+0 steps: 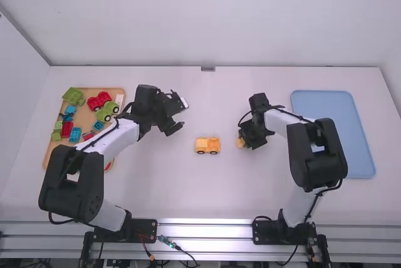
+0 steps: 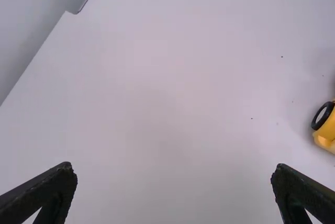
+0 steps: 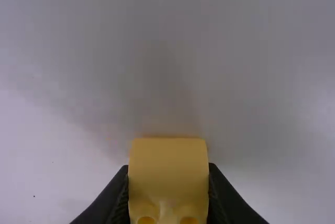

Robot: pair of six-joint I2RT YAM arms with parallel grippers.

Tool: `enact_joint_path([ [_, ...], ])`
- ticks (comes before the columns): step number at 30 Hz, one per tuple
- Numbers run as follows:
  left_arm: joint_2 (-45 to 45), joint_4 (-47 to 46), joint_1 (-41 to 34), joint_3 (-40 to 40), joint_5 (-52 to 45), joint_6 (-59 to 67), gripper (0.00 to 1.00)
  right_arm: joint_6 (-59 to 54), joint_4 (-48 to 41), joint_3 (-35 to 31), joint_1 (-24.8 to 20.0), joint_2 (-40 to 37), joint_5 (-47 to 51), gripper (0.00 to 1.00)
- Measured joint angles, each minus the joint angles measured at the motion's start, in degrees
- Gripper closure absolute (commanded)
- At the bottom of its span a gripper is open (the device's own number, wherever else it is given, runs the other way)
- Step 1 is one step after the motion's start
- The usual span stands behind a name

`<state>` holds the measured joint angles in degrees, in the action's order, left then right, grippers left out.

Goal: Assemble lego blocks to make yellow taxi

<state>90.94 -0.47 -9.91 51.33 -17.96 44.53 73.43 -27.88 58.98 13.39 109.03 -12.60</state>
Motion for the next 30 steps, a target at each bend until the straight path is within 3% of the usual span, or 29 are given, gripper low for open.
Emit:
enact_joint_path([
  [11,0.0,0.0,0.0,0.0,-0.9,0.0,0.01,1.6,0.0,0.1,0.8,-0.2,0.1,0.01],
  [18,0.0,0.0,0.0,0.0,-0.9,0.0,0.01,-5.2,-18.1,6.9,-3.7,-0.2,0.4,0.01],
  [20,0.0,0.0,0.0,0.0,-0.9,0.0,0.01,-8.8,-24.2,12.6,-5.0,-0.5,1.8,0.01],
  [24,0.0,-0.1,0.0,0.0,-0.9,0.0,0.01,-19.4,-26.2,20.9,-5.3,-1.2,4.3,0.01],
  [30,0.0,-0.5,0.0,0.0,-0.8,0.0,0.01,-41.3,-24.0,24.9,-3.5,-2.1,10.6,0.01],
])
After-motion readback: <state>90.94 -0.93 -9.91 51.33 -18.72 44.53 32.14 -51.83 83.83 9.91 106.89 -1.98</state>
